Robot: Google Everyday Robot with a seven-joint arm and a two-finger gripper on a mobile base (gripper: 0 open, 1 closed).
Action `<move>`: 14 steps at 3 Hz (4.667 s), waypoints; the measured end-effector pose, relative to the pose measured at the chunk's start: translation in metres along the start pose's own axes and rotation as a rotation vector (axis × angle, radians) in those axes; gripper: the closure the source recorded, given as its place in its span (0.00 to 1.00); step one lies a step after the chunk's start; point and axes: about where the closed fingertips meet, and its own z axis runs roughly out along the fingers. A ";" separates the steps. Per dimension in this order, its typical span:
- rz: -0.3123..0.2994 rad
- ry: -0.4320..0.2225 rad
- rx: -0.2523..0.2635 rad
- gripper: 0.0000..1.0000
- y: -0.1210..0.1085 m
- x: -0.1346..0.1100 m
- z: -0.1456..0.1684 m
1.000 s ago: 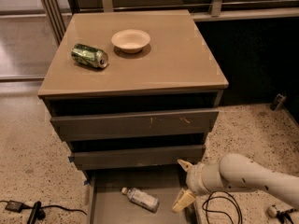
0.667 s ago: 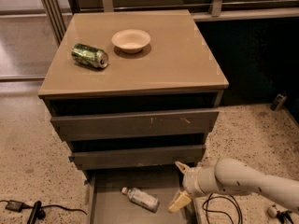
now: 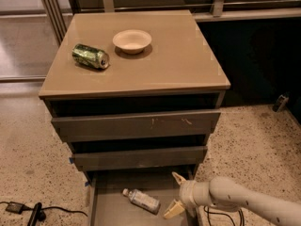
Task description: Pick blue plastic bottle from bottom drawer and place on counter
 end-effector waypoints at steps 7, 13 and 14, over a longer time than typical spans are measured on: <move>-0.025 0.043 -0.078 0.00 0.005 0.072 0.177; 0.016 0.085 -0.071 0.73 0.001 0.121 0.224; 0.016 0.086 -0.071 1.00 0.001 0.121 0.224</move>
Offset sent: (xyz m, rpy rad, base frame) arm 0.0062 0.0517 -0.1314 0.0334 0.0641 0.0935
